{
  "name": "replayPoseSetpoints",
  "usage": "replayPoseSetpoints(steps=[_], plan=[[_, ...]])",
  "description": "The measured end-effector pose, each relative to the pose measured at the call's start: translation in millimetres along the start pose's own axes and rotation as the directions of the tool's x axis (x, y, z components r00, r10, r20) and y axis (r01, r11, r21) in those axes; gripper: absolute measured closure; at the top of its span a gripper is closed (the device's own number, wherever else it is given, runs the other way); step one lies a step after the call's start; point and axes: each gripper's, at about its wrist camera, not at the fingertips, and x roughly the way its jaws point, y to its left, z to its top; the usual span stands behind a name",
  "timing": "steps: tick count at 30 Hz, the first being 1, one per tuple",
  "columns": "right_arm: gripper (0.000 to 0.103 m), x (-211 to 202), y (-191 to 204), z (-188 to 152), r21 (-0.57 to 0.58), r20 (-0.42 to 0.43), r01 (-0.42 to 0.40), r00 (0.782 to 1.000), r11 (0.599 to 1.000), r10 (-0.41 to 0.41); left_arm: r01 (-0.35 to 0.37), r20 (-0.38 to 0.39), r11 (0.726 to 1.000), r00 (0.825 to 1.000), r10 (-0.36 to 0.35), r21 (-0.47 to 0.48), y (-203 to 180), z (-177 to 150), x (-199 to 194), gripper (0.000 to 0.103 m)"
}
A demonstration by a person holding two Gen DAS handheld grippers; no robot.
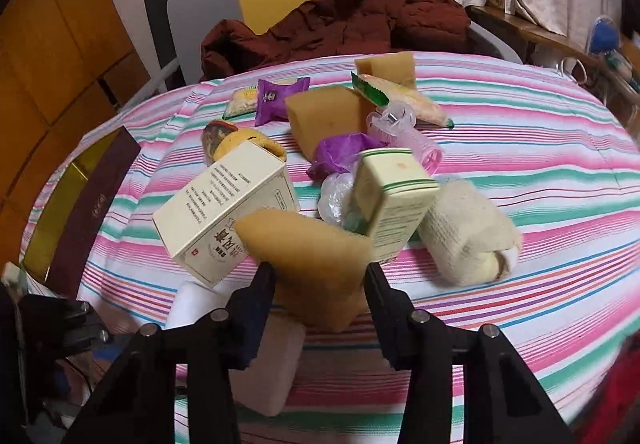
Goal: Organize objects
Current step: 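Grasp the white foam block with the left gripper while the right grasps a yellow sponge, then carry both into the gold tray and open both grippers to release them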
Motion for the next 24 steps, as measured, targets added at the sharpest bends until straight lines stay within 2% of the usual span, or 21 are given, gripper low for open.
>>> replayPoseSetpoints(steps=[4, 6, 9, 12, 13, 14, 15, 16, 17, 19, 21, 24], plan=[[0.060, -13, -8, 2, 0.040, 0.020, -0.013, 1.000, 0.999, 0.012, -0.070, 0.014, 0.996, 0.997, 0.070, 0.056, 3, 10, 6, 0.048], [0.060, -20, -16, 4, 0.073, 0.036, -0.015, 0.999, 0.997, 0.012, -0.029, 0.007, 0.997, 1.000, 0.029, 0.069, 4, 22, 8, 0.047], [0.060, -25, -29, 6, 0.130, 0.049, -0.017, 0.999, 0.991, 0.010, 0.025, 0.007, 0.988, 1.000, -0.027, 0.152, -4, 39, 12, 0.045], [0.060, -29, -41, 6, 0.180, 0.052, -0.013, 0.999, 0.984, 0.003, 0.073, -0.092, 0.963, 0.995, -0.050, 0.261, -15, 53, 31, 0.042], [0.060, -30, -45, 5, 0.198, 0.054, -0.017, 0.999, 0.980, 0.007, 0.081, -0.146, 0.953, 0.988, -0.039, 0.291, -16, 56, 43, 0.040], [0.060, -31, -50, 5, 0.218, 0.052, -0.022, 0.999, 0.976, 0.010, 0.059, -0.158, 0.947, 0.987, -0.009, 0.316, -17, 56, 48, 0.036], [0.060, -31, -53, 5, 0.232, 0.051, -0.024, 0.999, 0.972, 0.013, 0.045, -0.167, 0.943, 0.986, 0.012, 0.331, -16, 56, 53, 0.033], [0.060, -31, -55, 4, 0.244, 0.050, -0.028, 0.999, 0.969, 0.017, 0.059, -0.191, 0.944, 0.982, 0.003, 0.324, -14, 57, 59, 0.025], [0.060, -30, -56, 4, 0.251, 0.046, -0.034, 0.999, 0.967, 0.023, 0.074, -0.215, 0.947, 0.977, -0.006, 0.312, -12, 57, 63, 0.022], [0.060, -30, -55, 5, 0.245, 0.044, -0.036, 0.999, 0.969, 0.026, 0.089, -0.239, 0.948, 0.971, -0.014, 0.305, -9, 51, 67, 0.022], [0.060, -30, -52, 5, 0.234, 0.043, -0.031, 0.999, 0.972, 0.022, 0.064, -0.192, 0.945, 0.981, -0.001, 0.322, -10, 42, 62, 0.023], [0.060, -31, -52, 5, 0.227, 0.043, -0.023, 0.999, 0.974, 0.013, 0.033, -0.139, 0.964, 0.990, 0.005, 0.265, -5, 35, 54, 0.031]])
